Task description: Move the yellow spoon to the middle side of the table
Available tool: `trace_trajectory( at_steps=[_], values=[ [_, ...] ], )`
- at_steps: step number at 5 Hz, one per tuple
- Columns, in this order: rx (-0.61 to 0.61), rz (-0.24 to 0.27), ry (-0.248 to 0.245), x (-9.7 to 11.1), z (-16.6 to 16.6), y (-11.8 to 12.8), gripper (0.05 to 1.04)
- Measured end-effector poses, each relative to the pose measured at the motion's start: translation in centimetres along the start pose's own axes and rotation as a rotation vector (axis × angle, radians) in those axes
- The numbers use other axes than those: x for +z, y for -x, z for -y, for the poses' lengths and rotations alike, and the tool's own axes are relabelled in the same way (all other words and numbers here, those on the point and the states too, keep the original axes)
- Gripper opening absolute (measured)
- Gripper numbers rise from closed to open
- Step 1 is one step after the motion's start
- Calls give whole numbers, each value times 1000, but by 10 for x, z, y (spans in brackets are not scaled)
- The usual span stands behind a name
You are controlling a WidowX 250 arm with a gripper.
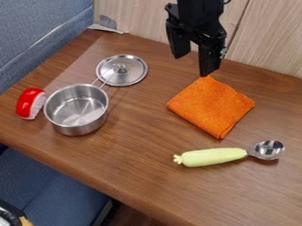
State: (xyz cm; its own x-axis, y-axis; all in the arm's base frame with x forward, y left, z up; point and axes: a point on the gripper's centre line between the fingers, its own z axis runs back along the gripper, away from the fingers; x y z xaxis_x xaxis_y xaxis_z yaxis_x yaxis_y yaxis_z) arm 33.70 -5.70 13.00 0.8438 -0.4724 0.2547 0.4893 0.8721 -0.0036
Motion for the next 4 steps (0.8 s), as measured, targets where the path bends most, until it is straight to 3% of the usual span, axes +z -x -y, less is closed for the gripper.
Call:
trace_trajectory(
  at_steps=[1,2,4],
  values=[
    [1,-27,15,-10,1,3,998],
    [-76,-5,37,-10,-3,3,998],
    [-368,-39,181,-28,38,16,998]
  ],
)
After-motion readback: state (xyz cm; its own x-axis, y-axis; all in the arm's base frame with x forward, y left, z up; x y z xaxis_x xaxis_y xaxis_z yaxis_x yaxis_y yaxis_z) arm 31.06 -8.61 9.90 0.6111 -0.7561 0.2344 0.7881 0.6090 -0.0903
